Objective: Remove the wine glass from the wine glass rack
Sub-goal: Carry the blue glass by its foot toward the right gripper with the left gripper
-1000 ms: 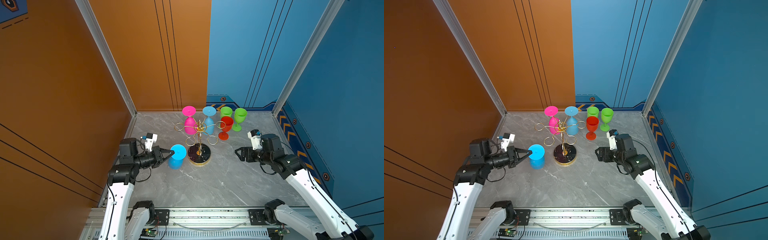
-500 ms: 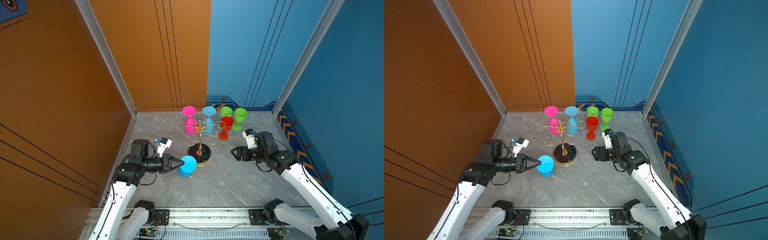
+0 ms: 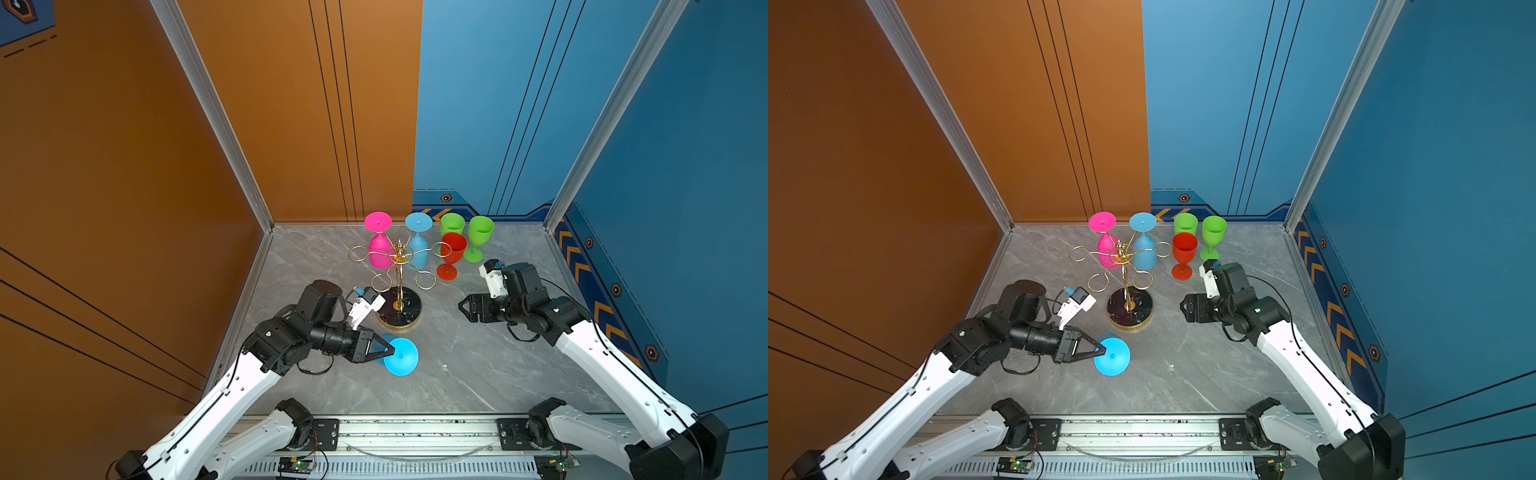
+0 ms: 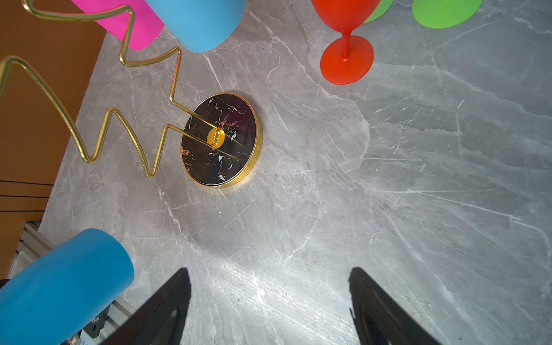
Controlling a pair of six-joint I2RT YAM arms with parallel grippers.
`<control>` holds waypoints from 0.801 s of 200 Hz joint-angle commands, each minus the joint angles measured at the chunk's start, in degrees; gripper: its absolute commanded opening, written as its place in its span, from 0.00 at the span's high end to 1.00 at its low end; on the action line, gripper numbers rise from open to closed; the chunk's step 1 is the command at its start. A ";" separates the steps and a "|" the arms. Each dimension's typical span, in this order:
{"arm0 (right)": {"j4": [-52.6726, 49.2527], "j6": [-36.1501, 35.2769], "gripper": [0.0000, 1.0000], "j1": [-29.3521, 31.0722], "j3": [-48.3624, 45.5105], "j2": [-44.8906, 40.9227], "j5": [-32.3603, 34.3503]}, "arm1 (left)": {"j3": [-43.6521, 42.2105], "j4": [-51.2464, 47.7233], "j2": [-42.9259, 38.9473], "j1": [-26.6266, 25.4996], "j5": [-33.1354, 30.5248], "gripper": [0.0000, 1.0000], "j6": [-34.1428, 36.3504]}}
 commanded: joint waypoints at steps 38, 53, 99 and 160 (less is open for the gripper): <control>-0.34 1.34 0.16 0.51 1.98 2.10 -2.62 | 3.84 3.68 3.32 -9.86 -11.52 1.00 5.20; -0.34 1.60 0.16 0.51 2.07 2.29 -3.88 | 4.38 4.79 4.26 -12.12 -13.72 1.00 7.58; -0.35 2.58 0.16 0.34 2.20 3.01 -7.81 | 5.33 7.80 5.86 -20.34 -21.51 1.00 18.19; -1.78 3.80 0.16 -0.86 4.77 4.15 -9.58 | 1.54 13.09 5.72 -28.36 -30.09 1.00 31.32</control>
